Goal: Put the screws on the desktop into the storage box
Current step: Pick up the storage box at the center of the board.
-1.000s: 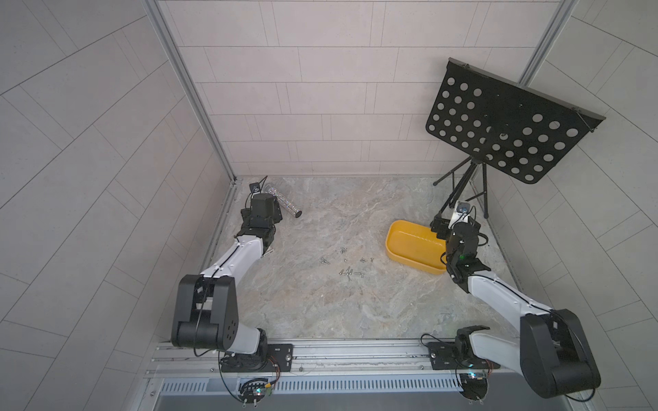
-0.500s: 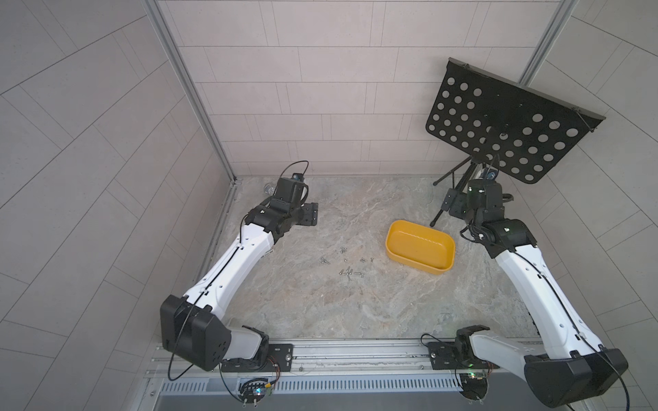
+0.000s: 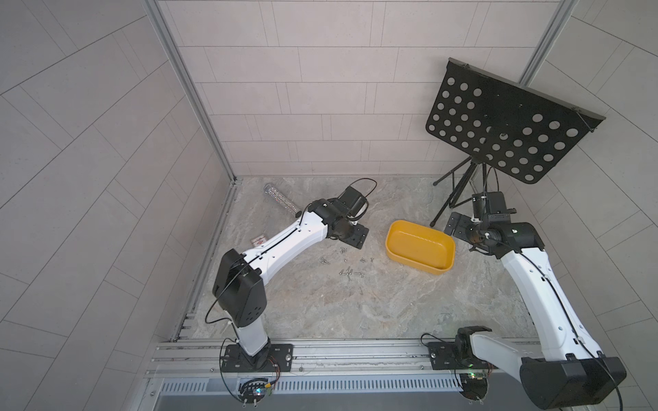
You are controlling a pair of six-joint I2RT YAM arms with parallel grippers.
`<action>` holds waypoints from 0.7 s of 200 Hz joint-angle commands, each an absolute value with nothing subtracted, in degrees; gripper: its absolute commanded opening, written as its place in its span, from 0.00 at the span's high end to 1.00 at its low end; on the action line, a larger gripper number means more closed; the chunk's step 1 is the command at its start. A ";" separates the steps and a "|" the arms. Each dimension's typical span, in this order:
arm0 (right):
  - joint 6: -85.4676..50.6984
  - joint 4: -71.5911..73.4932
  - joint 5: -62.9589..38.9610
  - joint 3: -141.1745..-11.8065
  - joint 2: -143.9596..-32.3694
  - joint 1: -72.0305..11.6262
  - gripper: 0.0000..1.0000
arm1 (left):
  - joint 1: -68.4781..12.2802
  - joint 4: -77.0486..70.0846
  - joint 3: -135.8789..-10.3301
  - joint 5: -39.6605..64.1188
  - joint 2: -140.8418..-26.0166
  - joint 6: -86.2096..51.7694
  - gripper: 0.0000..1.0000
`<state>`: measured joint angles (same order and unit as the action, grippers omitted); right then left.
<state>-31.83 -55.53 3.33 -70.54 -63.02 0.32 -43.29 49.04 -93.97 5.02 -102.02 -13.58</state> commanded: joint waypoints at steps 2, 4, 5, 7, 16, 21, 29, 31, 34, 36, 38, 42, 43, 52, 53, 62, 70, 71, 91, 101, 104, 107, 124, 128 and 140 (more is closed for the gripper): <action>-32.67 -57.57 0.35 -69.55 -61.61 2.53 0.00 | -45.95 51.34 -100.63 5.98 -106.90 -14.67 0.22; -32.69 -57.57 0.22 -69.48 -61.50 2.61 0.00 | -46.18 51.44 -101.16 6.04 -107.50 -14.68 0.22; -32.69 -57.57 0.15 -69.46 -61.51 2.67 0.00 | -46.29 51.52 -101.47 6.05 -107.71 -14.68 0.22; -32.74 -57.57 0.10 -69.44 -61.52 2.80 0.00 | -46.47 51.57 -101.90 6.11 -108.23 -14.68 0.22; -32.85 -57.57 -0.17 -69.26 -61.48 3.08 0.00 | -47.20 51.87 -104.01 6.13 -110.36 -14.71 0.22; -32.92 -57.57 -0.33 -69.12 -61.48 3.23 0.00 | -47.50 52.08 -105.06 6.37 -111.51 -14.85 0.22; -33.04 -57.44 -0.47 -69.02 -61.44 3.32 0.00 | -47.95 52.30 -107.01 6.66 -113.27 -14.87 0.23; -33.07 -57.40 -0.51 -68.98 -61.44 3.34 0.00 | -48.09 52.36 -107.46 6.72 -113.72 -14.90 0.23; -33.05 -57.39 -0.59 -68.86 -61.44 3.45 0.00 | -48.26 52.57 -108.15 6.74 -114.27 -14.87 0.23; -33.11 -57.44 -0.68 -68.85 -61.37 3.50 0.00 | -48.36 52.56 -108.58 6.76 -114.70 -14.86 0.23; -33.13 -57.45 -0.70 -68.80 -61.38 3.56 0.00 | -48.48 52.60 -108.95 6.81 -115.12 -14.88 0.23; -33.18 -57.34 -0.87 -68.74 -61.35 3.62 0.00 | -48.63 52.83 -109.89 6.85 -115.92 -14.94 0.23; -33.20 -57.32 -0.92 -68.69 -61.35 3.61 0.00 | -48.66 52.91 -110.23 6.85 -116.19 -14.94 0.23; -33.31 -57.33 -1.03 -68.70 -61.27 3.74 0.00 | -49.01 53.31 -112.37 7.07 -118.01 -14.94 0.24; -33.31 -57.36 -1.04 -68.67 -61.27 3.80 0.00 | -49.07 53.38 -112.57 7.09 -118.20 -14.94 0.24; -33.34 -57.32 -1.14 -68.66 -61.17 3.83 0.00 | -49.34 53.69 -114.65 7.37 -120.03 -14.91 0.25; -33.39 -57.31 -1.15 -68.65 -61.09 3.88 0.00 | -49.56 54.11 -116.61 7.46 -121.73 -14.73 0.25; -33.39 -57.31 -1.15 -68.69 -61.04 3.87 0.00 | -49.57 54.26 -116.84 7.47 -122.04 -14.70 0.25; -33.40 -57.30 -1.36 -68.43 -61.04 3.98 0.00 | -49.79 55.62 -121.72 7.88 -126.21 -14.44 0.25; -33.46 -57.34 -1.53 -68.29 -60.91 3.96 0.00 | -49.82 55.87 -123.67 8.06 -127.95 -14.41 0.25; -33.42 -57.31 -1.53 -68.15 -60.84 3.99 0.00 | -49.79 55.94 -124.23 8.15 -128.39 -14.41 0.25; -33.40 -57.33 -1.58 -68.12 -60.82 4.00 0.00 | -49.85 55.99 -124.76 8.05 -128.93 -14.35 0.25; -33.40 -57.35 -1.60 -67.77 -60.65 3.98 0.00 | -49.83 56.29 -127.52 7.58 -131.60 -14.10 0.25; -33.33 -57.31 -1.67 -67.72 -60.64 4.01 0.00 | -49.75 56.24 -128.13 7.35 -132.19 -13.99 0.25; -33.38 -57.42 -1.84 -67.59 -60.53 4.03 0.00 | -49.76 56.05 -129.66 6.79 -133.72 -13.64 0.26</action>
<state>-33.10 -56.21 -1.65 -68.25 -61.69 3.81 -49.67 54.06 -125.93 7.70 -131.13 -14.55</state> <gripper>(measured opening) 0.999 0.746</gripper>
